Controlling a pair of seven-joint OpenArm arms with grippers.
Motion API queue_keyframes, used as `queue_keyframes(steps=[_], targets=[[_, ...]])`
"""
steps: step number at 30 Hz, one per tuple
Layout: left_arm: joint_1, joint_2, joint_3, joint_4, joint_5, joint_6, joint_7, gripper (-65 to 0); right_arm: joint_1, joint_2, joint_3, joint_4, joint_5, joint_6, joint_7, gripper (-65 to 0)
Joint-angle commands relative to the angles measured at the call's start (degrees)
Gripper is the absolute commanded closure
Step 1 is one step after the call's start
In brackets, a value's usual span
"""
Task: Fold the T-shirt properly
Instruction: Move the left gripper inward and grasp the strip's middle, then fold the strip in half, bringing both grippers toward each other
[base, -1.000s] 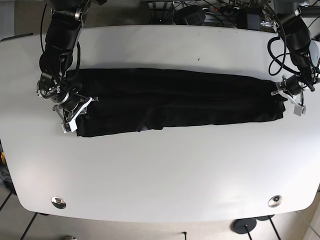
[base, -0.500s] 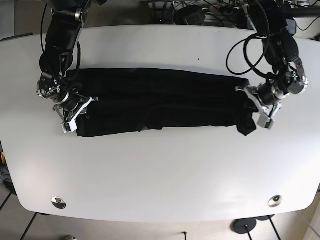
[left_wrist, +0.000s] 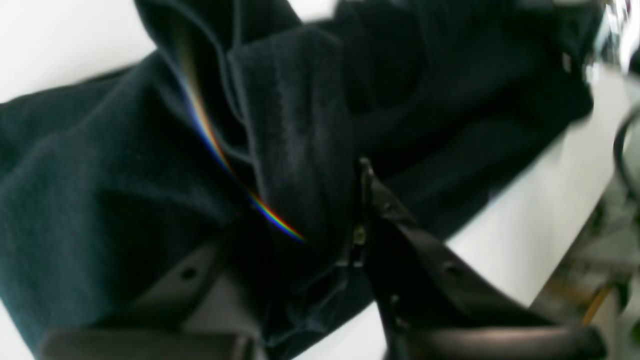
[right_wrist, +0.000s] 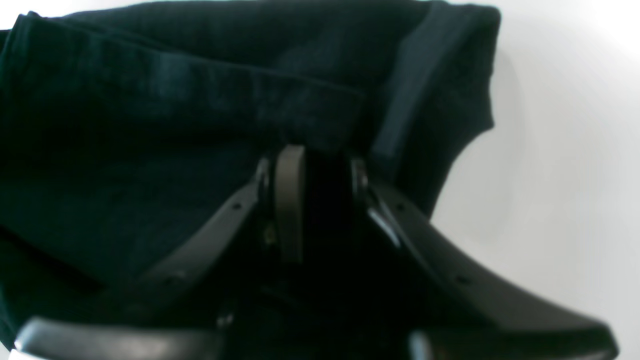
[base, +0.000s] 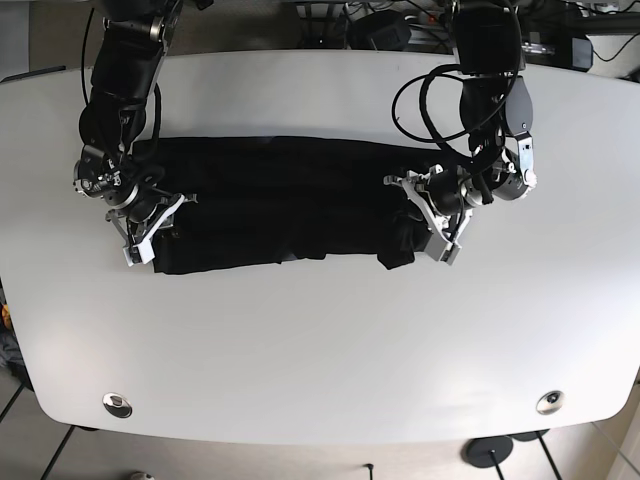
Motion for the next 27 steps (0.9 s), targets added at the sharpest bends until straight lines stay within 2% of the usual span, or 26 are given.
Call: queue_keyframes(steps=[1,3,9,11,14,18,19,20,21,24,25,27], targets=[[-1.63,-0.17,0.27,1.2,-1.49,2.78,-0.86,-20.6,0.72,0.36,0.08,0.64,-0.38,-0.01,-0.48,-11.7],[-1.81,-0.34,3.61,1.38,-1.49,4.89,-0.86,-26.4,0.72,0.36,0.08,0.64,-0.38,-0.01,-0.48,-11.7],[-3.92,-4.21,22.86,11.66,-1.06,7.88,-0.86,-27.1,0.89,0.36,-0.01,0.64,-0.3,-0.01,-0.48,-11.7],[-3.92,-3.77,23.48,15.18,3.6,7.71,-0.86,-27.1,0.89,0.36,-0.01,0.64,-0.3,-0.01,-0.48,-11.7],[-4.54,-3.24,22.33,15.97,6.59,7.62,-0.86,-26.8,0.89,0.36,-0.01,0.73,-0.3,-0.01,-0.57,-11.7],[-3.48,-3.33,11.26,15.79,6.33,7.53,-0.86,-26.8,0.72,0.27,0.43,8.02,-0.21,-0.01,-3.03,-14.6],[-2.51,-3.24,7.92,15.88,6.33,7.44,-0.86,-26.8,0.81,-0.26,0.43,10.22,-0.03,-0.01,-4.88,-18.7],[-1.63,-2.98,2.73,15.71,6.33,7.36,-0.86,-26.8,0.81,-0.7,1.84,13.83,1.73,-0.01,-7.51,-28.2],[-1.37,-2.98,0.44,15.62,6.33,6.48,-0.86,-26.8,0.72,-0.79,3.16,16.2,3.49,-0.01,-9.1,-35.2],[-0.4,-2.98,-4.3,13.95,6.33,-0.38,-0.86,-25.8,0.63,-0.43,6.5,20.77,11.92,-0.01,-14.81,-55.2],[-0.32,-2.98,-6.41,12.36,6.33,-4.07,-0.86,-18.7,0.63,-0.26,9.48,21.47,17.73,-0.01,-17.8,-61.7],[-0.49,-2.98,-7.65,8.5,6.33,-7.41,-0.86,-3.3,0.63,1.06,13.88,21.03,25.46,-0.01,-21.76,-63.6]])
